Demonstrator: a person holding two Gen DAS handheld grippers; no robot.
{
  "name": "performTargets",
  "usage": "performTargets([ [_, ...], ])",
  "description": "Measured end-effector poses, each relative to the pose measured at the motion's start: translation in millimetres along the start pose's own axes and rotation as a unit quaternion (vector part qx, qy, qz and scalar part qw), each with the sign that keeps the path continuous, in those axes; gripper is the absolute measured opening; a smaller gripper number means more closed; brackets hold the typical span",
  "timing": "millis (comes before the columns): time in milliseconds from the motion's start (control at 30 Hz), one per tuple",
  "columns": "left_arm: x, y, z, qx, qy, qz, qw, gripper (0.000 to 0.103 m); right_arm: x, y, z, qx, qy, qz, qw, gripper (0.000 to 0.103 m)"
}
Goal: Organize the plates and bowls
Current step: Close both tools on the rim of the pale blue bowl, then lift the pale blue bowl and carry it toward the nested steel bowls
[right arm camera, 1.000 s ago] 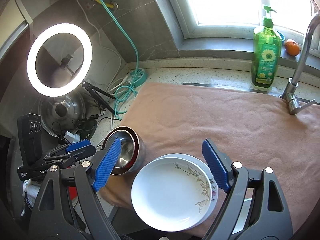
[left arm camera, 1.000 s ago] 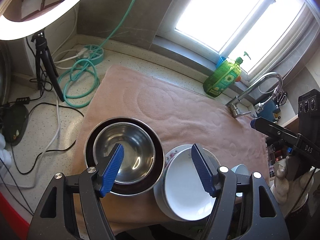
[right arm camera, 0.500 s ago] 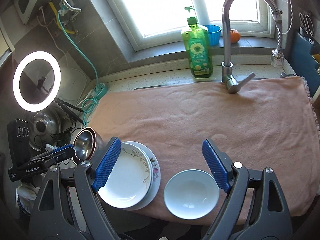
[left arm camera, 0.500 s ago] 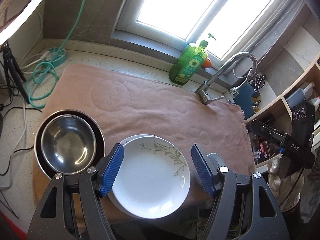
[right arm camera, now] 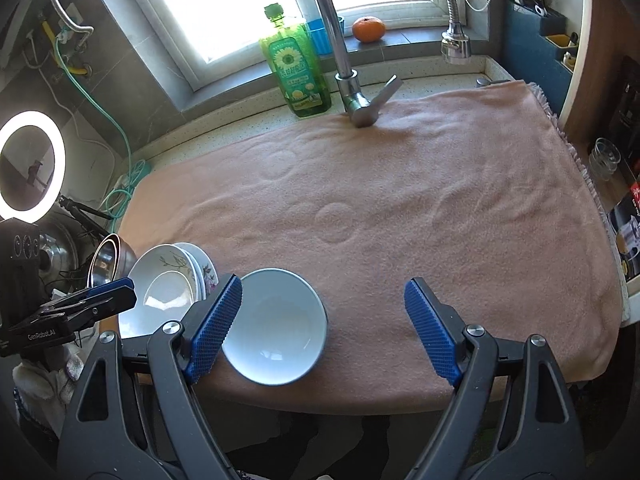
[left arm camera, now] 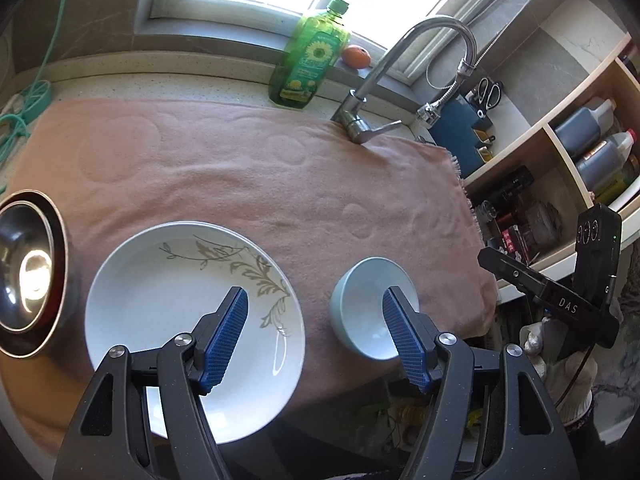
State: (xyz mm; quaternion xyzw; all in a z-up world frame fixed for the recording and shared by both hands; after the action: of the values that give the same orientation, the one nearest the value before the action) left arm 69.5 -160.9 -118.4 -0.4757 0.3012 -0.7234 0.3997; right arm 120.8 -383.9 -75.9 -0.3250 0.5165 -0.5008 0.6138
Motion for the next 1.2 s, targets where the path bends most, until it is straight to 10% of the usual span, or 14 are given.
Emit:
performTargets([
  [467, 33, 59, -14, -0.059, 0.054, 0.014, 0.9967, 0.066, 22, 40, -37, -0.057, 0.024, 0.029, 0.998, 0.062],
  [633, 32, 74, -14, -0.074, 0.048, 0.01, 0.9961, 0.042, 22, 53, -44, -0.075, 0.03, 0.044, 0.996, 0.05],
  [1200, 27, 93, -14, -0.096, 0.027, -0.003, 0.995, 0.019, 21, 83, -47, -0.116, 0.053, 0.09, 0.988, 0.014],
])
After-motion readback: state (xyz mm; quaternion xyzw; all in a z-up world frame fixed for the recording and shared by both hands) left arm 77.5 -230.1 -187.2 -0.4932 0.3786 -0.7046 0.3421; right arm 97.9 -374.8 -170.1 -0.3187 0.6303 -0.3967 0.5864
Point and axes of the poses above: each gripper's, at about its wrist camera, not at the fingertips, and y roughly the way its jaws point, x to its right, z to its top, the point moved 3 cm from there along y, roughly the way its jaws point, and after that the axes turned 5 degrees about -x, right-handed, at the moved point
